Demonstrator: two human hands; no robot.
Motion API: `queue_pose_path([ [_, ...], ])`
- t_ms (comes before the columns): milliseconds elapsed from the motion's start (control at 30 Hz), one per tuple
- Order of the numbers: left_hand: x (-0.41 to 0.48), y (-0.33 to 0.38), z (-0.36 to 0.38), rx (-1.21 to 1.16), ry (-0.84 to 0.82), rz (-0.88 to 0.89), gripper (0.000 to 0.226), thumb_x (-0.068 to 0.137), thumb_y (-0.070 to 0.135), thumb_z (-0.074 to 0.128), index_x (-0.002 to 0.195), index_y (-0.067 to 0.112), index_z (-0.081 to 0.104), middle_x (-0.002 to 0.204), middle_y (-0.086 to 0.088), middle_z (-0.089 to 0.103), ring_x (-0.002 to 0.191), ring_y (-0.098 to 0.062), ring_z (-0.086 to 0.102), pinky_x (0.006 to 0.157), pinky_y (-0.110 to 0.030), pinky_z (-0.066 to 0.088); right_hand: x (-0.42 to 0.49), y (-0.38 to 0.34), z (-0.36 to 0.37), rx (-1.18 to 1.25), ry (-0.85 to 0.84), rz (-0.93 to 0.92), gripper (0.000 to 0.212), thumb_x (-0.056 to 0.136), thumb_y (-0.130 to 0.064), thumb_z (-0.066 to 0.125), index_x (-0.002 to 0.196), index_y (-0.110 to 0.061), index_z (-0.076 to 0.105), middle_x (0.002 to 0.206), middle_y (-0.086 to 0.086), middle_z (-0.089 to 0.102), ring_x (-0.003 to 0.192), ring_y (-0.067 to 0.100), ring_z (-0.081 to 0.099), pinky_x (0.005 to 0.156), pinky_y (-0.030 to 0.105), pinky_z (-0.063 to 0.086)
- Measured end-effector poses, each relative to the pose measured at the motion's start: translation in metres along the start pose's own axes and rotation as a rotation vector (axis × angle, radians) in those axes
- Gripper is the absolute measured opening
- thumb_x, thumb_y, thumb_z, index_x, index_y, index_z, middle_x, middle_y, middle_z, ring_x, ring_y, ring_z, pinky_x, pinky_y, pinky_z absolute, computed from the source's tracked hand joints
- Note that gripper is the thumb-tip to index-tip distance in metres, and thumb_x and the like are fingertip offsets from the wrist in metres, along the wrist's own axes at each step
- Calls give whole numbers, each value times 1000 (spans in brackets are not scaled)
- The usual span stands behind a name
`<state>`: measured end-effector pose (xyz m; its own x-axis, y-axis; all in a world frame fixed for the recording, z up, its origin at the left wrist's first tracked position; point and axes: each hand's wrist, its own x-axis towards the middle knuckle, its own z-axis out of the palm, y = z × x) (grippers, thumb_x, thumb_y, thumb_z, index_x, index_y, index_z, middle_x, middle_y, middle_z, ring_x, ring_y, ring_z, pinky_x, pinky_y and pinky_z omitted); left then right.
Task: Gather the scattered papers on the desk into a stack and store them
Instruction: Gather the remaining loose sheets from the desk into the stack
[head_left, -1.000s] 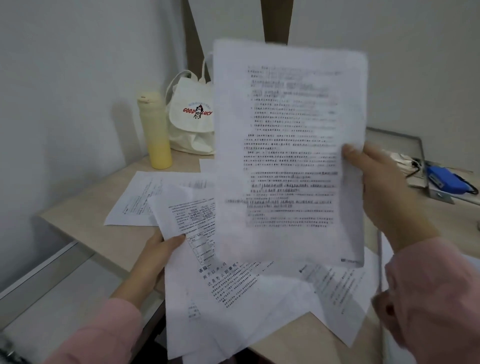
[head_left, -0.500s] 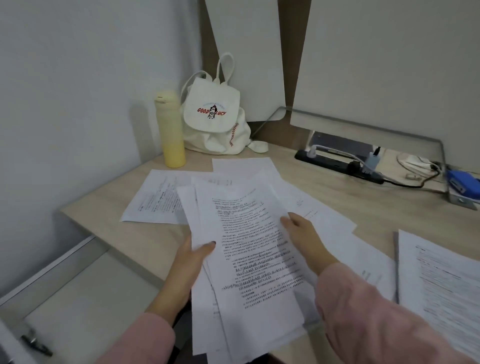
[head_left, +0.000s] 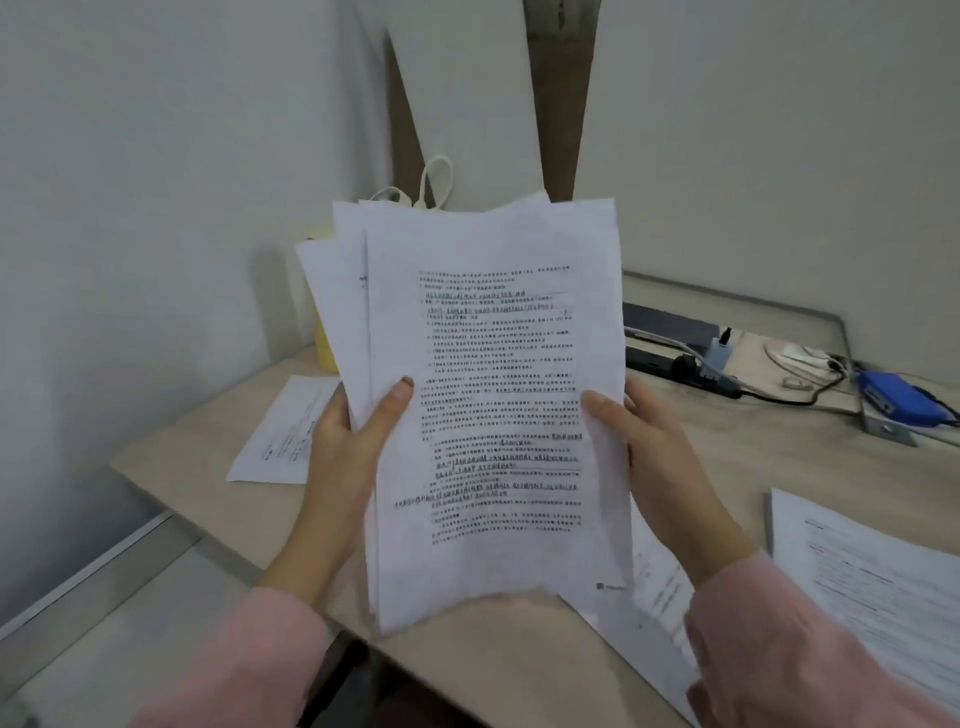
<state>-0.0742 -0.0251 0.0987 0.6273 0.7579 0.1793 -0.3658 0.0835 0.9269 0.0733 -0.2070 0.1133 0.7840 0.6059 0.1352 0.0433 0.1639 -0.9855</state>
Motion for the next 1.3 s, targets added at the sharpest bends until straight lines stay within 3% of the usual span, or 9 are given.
queue_pose_path([
  [133,5,11,7,11,9,87,22,65,35,78,87,32,74,93,8,76,85,-11,72,66,-22,57,-6,-14,-6,-40,5,-123,28,82,-29,63,109,-26,66,110,-1,72,101,18,68,86,35,55],
  [300,-2,6,7,92,-54,53,34,53,39,76,85,28,70,84,16,75,81,-6,71,61,-15,55,-15,3,-10,-117,-87,8,43,77,-30,65,119,-21,61,115,-6,70,104,13,66,95,39,50],
  [500,-1,13,12,151,-89,133,33,62,34,79,93,27,68,88,17,75,82,-2,70,65,-14,55,-14,-2,-1,0,23,-113,23,84,-18,61,105,-23,67,103,-6,74,93,11,70,70,21,57],
  [567,-3,12,10,119,-52,162,32,64,32,74,95,26,68,89,16,75,82,-4,71,63,-14,54,-15,-3,-3,8,67,-142,22,87,-15,56,106,-21,67,105,-3,73,94,12,69,71,22,57],
  [667,-13,-7,1,127,-33,111,32,66,33,73,96,28,68,92,12,75,84,-9,71,64,-19,56,-25,13,-7,-43,70,-68,28,88,-14,54,113,-23,63,112,-5,70,102,10,66,82,26,54],
  [833,-34,-52,-8,99,15,-95,45,59,39,77,101,25,69,97,6,76,94,-18,71,75,-32,57,-47,53,1,-158,31,126,34,91,-5,46,96,-35,63,87,-29,71,82,-12,64,62,4,49],
  [1133,-38,-54,5,132,-38,-86,35,61,38,82,94,31,72,97,10,75,92,-13,70,71,-24,58,-58,43,-16,-140,176,139,32,89,-4,43,100,-24,66,90,-15,74,81,-5,66,63,11,50],
  [1233,-47,-68,9,147,-8,-158,23,70,26,74,93,27,70,92,12,76,91,-14,70,81,-33,55,-70,49,-21,-193,117,216,32,93,-11,43,101,-32,65,96,-21,72,87,-5,65,68,12,49],
  [1300,-52,-68,18,161,-30,-129,19,76,24,71,95,28,69,89,17,75,84,-3,70,73,-24,56,-74,45,-29,-216,135,199,30,93,-14,43,93,-35,65,86,-26,72,78,-11,64,59,6,47],
])
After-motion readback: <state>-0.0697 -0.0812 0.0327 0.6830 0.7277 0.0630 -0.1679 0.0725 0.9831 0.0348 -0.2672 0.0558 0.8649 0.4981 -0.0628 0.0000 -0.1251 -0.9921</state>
